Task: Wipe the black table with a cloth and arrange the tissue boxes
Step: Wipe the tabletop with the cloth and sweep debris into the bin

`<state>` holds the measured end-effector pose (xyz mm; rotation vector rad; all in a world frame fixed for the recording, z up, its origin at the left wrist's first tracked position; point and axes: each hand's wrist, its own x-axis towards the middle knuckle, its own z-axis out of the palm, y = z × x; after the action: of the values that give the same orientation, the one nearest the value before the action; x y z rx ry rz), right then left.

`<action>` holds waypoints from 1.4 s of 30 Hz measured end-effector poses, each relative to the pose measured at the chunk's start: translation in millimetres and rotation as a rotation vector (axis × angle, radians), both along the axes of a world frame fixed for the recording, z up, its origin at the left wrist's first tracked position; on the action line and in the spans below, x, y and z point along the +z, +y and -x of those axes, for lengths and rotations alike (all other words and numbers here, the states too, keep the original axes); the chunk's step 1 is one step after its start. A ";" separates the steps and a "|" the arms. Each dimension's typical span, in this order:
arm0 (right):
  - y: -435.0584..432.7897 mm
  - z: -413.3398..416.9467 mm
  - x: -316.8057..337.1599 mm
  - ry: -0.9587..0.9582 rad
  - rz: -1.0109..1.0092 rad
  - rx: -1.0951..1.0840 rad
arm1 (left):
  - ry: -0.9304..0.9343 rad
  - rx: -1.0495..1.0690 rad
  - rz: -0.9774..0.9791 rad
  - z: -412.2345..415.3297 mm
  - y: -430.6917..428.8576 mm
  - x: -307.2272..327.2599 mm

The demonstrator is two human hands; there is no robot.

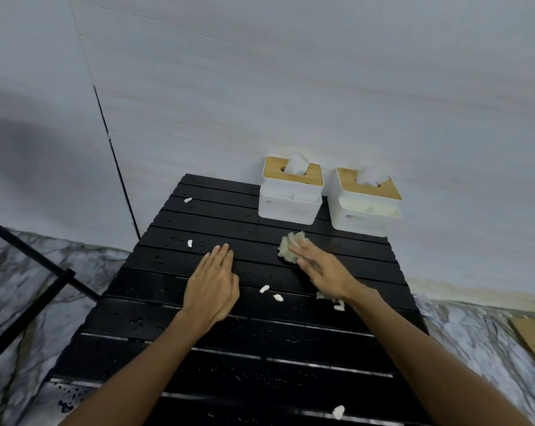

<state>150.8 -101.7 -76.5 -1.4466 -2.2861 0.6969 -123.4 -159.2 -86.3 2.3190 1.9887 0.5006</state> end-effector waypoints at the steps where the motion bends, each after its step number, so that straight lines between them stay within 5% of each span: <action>1: -9.0 3.4 2.7 -0.012 0.005 0.037 | 0.006 -0.001 -0.002 -0.8 -0.1 -0.5; 7: -70.9 25.1 12.6 0.150 0.085 0.245 | 0.006 -0.008 -0.008 -2.5 -0.1 -0.4; 11: -70.0 -6.0 44.3 0.293 0.135 -0.095 | -0.036 -0.044 -0.006 -2.0 -0.3 0.4; 17: -52.4 -65.9 7.5 0.091 -0.039 -0.384 | -0.105 -0.132 -0.008 -0.9 -3.6 -3.8; 23: -63.3 -15.6 3.2 0.060 -0.067 -0.041 | -0.162 -0.154 -0.004 -2.3 -1.7 -7.8; 27: -86.3 1.8 18.5 0.209 0.135 0.104 | -0.306 -0.145 0.000 -6.9 -2.3 2.1; 30: -91.4 -16.7 32.9 0.309 0.198 -0.046 | -0.373 -0.137 -0.057 -18.2 2.6 12.6; 37: -58.0 -78.5 26.9 0.178 -0.160 -0.690 | -0.152 -0.411 -0.217 -92.0 53.6 30.0; 42: -37.4 -76.6 0.8 0.081 -0.130 -0.659 | 0.022 -0.533 -0.245 -158.8 105.1 35.4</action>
<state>227.5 -139.0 -75.7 -1.9069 -1.5980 0.3818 35.5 -54.1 -50.9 2.8569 1.2792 0.6996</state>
